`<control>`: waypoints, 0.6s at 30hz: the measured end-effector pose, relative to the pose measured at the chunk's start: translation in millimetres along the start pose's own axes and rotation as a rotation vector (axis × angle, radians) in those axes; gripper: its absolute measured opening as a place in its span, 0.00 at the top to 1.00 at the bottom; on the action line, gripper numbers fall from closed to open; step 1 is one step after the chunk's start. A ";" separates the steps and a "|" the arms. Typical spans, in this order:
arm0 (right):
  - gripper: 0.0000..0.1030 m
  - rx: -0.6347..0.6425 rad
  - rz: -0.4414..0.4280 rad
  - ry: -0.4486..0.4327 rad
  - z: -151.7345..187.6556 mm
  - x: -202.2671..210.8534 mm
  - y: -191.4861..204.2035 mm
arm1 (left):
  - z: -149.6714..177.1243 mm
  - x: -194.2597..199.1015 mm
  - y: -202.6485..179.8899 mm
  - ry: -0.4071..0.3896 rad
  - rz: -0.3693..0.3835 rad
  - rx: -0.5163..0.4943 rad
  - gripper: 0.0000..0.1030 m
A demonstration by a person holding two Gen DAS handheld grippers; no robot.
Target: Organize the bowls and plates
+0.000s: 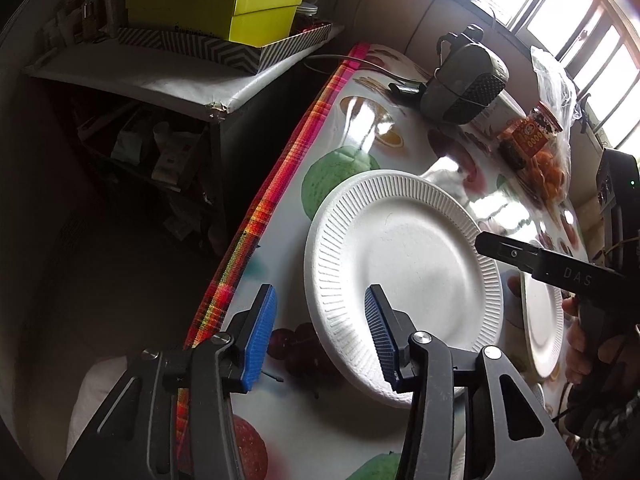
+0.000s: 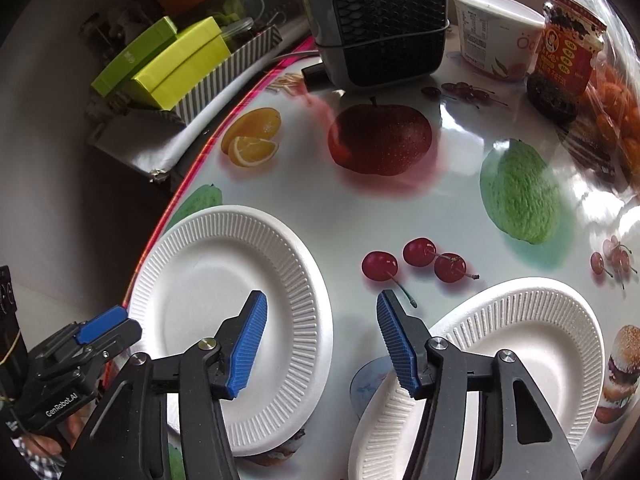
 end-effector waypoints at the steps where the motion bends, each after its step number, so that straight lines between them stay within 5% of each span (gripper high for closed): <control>1: 0.47 0.002 0.000 0.002 0.7 -0.4 0.0 | 0.5 -0.9 -0.6 0.004 0.004 0.000 0.59; 9: 0.70 -0.004 -0.016 0.017 3.8 -3.5 -0.9 | 1.3 -3.0 -1.5 0.013 0.017 0.011 0.70; 18: 0.84 -0.007 -0.030 0.016 4.9 -1.7 1.5 | 2.4 -3.9 -4.2 0.019 0.013 0.001 0.76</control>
Point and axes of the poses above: each gripper's, at about its wrist camera, not at the fingertips, and x roughly against the way its jaws point, y to its left, z to its underside, the point moved 9 cm from there along -x, roughly the way its jaws point, and after that the axes turned 4 degrees about y, right-handed, at the moved point
